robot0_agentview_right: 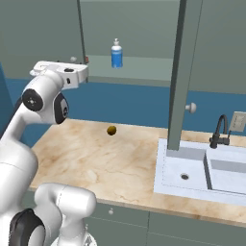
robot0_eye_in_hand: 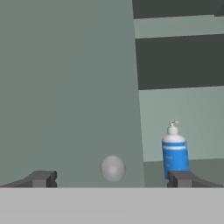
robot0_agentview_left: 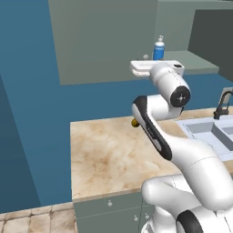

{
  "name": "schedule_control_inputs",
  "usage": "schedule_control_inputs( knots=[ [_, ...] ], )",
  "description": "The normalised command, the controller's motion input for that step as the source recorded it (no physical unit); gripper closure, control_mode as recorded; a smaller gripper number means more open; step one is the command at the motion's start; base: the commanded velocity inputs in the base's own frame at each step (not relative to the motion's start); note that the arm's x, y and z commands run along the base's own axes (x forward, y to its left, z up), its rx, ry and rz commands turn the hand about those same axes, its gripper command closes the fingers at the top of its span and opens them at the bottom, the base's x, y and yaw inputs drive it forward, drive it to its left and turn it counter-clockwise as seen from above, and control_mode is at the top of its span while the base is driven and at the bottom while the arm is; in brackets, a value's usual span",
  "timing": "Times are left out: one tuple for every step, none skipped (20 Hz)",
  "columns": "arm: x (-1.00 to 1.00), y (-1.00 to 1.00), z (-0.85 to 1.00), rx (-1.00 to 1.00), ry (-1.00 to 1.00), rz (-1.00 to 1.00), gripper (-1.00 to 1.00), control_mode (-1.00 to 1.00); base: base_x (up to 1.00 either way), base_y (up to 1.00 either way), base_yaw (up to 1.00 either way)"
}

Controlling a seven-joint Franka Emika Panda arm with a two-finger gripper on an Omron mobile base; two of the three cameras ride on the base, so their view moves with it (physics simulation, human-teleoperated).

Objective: Pick the soap dispenser and bar soap from the cabinet and place them on the counter.

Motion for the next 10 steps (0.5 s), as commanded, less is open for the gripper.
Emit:
schedule_control_inputs(
  knots=[
    [0.25,0.00,-0.06,0.00,0.00,0.00,-1.00,-1.00,0.00,0.00,0.00],
    [0.25,0.00,-0.06,0.00,0.00,0.00,-1.00,-1.00,0.00,0.00,0.00],
    [0.25,0.00,-0.06,0.00,0.00,0.00,-1.00,-1.00,0.00,0.00,0.00],
    [0.25,0.00,-0.06,0.00,0.00,0.00,-1.00,-1.00,0.00,0.00,0.00],
    [0.25,0.00,-0.06,0.00,0.00,0.00,-1.00,-1.00,0.00,0.00,0.00],
    [0.26,0.02,-0.05,0.00,0.00,0.00,-1.00,-1.00,0.00,0.00,0.00],
    [0.26,0.03,-0.06,0.00,0.00,0.00,-1.00,-1.00,0.00,0.00,0.00],
    [0.27,0.05,-0.07,0.00,0.00,0.00,-1.00,-1.00,0.00,0.00,0.00],
    [0.27,0.05,-0.06,0.00,0.00,0.00,-1.00,-1.00,0.00,0.00,0.00],
    [0.27,0.07,-0.05,0.00,0.00,0.00,-1.00,-1.00,0.00,0.00,0.00]
  ],
)
